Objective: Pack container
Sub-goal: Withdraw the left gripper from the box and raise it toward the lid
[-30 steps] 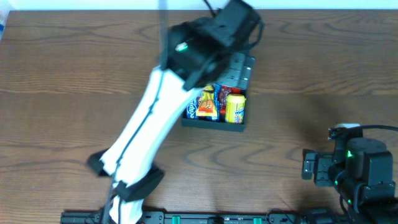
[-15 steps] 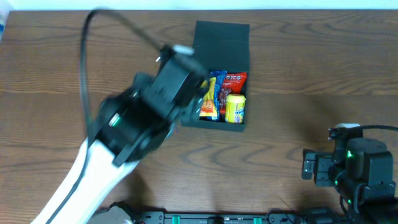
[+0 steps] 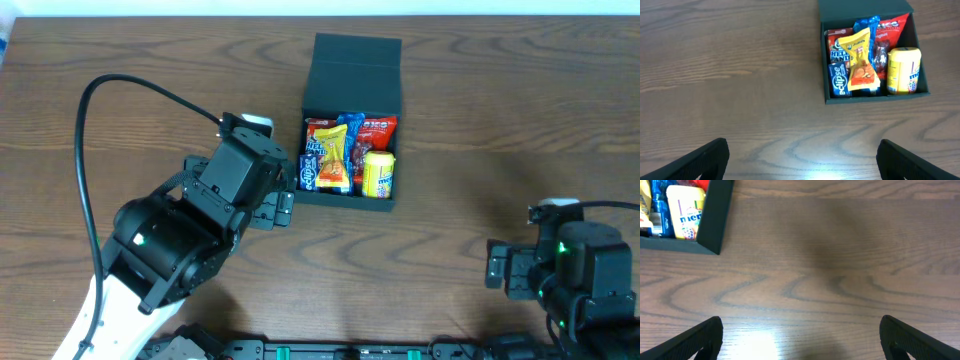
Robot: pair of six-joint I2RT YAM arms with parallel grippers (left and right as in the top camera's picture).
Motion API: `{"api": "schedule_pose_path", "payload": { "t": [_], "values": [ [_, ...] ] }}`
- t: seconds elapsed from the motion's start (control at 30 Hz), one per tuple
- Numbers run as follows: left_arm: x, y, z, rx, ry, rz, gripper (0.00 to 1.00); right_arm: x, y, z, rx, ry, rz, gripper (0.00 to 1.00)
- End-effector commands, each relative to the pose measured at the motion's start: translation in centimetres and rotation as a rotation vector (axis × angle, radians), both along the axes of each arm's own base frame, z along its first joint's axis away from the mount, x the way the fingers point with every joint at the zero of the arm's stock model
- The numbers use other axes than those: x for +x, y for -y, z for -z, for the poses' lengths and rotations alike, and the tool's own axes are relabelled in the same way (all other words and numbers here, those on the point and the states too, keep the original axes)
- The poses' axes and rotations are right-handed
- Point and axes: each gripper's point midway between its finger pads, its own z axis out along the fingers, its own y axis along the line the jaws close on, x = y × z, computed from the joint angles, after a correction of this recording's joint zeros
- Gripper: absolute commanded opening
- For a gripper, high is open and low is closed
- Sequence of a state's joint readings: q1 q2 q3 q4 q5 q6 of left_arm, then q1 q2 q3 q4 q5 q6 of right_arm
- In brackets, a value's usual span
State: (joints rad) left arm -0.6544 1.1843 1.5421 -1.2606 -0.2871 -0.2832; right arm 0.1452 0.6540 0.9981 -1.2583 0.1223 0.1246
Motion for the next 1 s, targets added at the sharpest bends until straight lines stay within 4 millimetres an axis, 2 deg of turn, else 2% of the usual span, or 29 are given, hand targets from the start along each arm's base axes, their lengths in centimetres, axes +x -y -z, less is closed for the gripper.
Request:
{"api": "schedule_pose_path", "payload": {
  "t": [0.0, 0.3, 0.4, 0.43, 0.5, 0.63, 0.83, 0.97],
  "values": [
    [-0.2, -0.2, 0.4, 0.010, -0.019, 0.012, 0.96, 0.0, 0.1, -0.1, -0.004, 0.003, 0.000, 0.99],
    [0.1, 0.2, 1.0, -0.050, -0.069, 0.012, 0.95, 0.0, 0.0, -0.1, 0.008, 0.003, 0.001, 0.99],
    [1.1, 1.2, 1.4, -0.121, -0.111, 0.076, 0.95, 0.4, -1.3, -0.4, 0.122, 0.023, 0.028, 0.99],
    [1.9, 1.5, 1.5, -0.170, -0.127, 0.090, 0.95, 0.5, -2.3, -0.6, 0.202, 0.019, 0.029, 0.99],
    [3.1, 2.0, 1.5, -0.248, -0.158, 0.110, 0.95, 0.3, -3.2, -0.6, 0.253, 0.008, 0.009, 0.99],
    [5.7, 2.3, 1.4, -0.379, -0.217, 0.128, 0.95, 0.6, -3.3, -0.8, 0.257, 0.023, 0.006, 0.99],
    [10.2, 1.0, 1.4, -0.389, -0.218, 0.089, 0.95, 1.7, -3.5, -1.7, 0.253, 0.079, -0.016, 0.99],
    [12.8, 1.4, 1.8, -0.452, -0.246, 0.093, 0.95, 2.6, -3.7, -1.5, 0.261, 0.061, -0.004, 0.99]
  ]
}}
